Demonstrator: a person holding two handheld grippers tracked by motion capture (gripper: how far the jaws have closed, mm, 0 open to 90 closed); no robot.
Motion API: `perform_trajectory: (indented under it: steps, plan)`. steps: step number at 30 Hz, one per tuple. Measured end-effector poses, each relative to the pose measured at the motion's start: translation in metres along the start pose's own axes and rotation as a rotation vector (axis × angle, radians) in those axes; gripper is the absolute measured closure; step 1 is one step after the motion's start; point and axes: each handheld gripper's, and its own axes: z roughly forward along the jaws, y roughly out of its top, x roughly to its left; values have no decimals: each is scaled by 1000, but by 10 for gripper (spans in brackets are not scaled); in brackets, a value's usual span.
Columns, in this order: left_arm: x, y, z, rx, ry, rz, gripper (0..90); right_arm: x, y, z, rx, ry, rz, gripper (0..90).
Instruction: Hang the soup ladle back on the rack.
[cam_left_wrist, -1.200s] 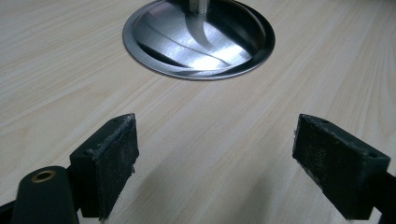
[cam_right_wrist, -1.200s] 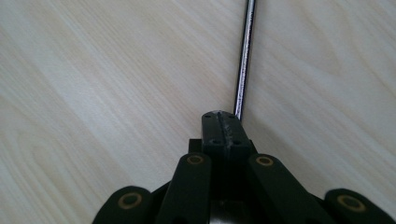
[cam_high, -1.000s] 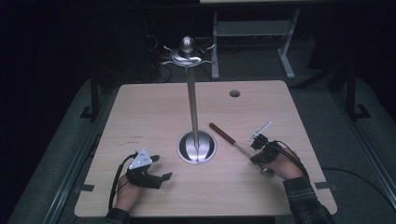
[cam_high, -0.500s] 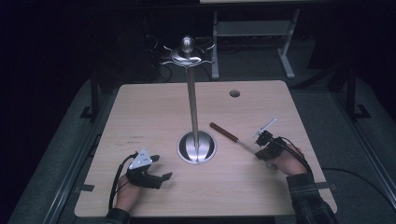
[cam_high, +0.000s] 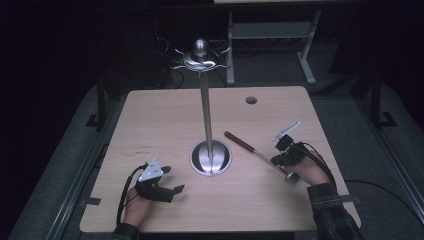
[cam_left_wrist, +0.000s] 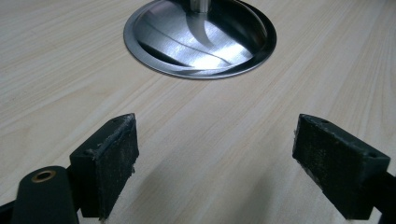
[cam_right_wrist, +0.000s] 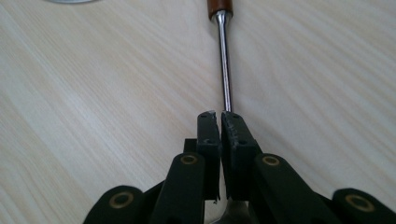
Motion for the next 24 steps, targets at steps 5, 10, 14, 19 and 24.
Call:
perform_trajectory:
  steps: [5, 10, 14, 19, 24]
  plan:
    - [0, 0, -1, 2, 0, 1, 142, 0, 6, -3, -12, 4, -3, 817]
    - [1, 0, -1, 6, 1, 2, 142, -3, 17, -5, -24, 0, -12, 785]
    - [1, 0, -1, 3, 0, -5, 142, -4, 24, -5, -15, -6, -23, 770]
    - [1, 0, -1, 3, -1, -6, 142, -4, 38, -2, -6, -7, -42, 745]
    - [0, 0, -1, -1, 1, -5, 142, -5, 47, 3, -10, -7, -49, 722]
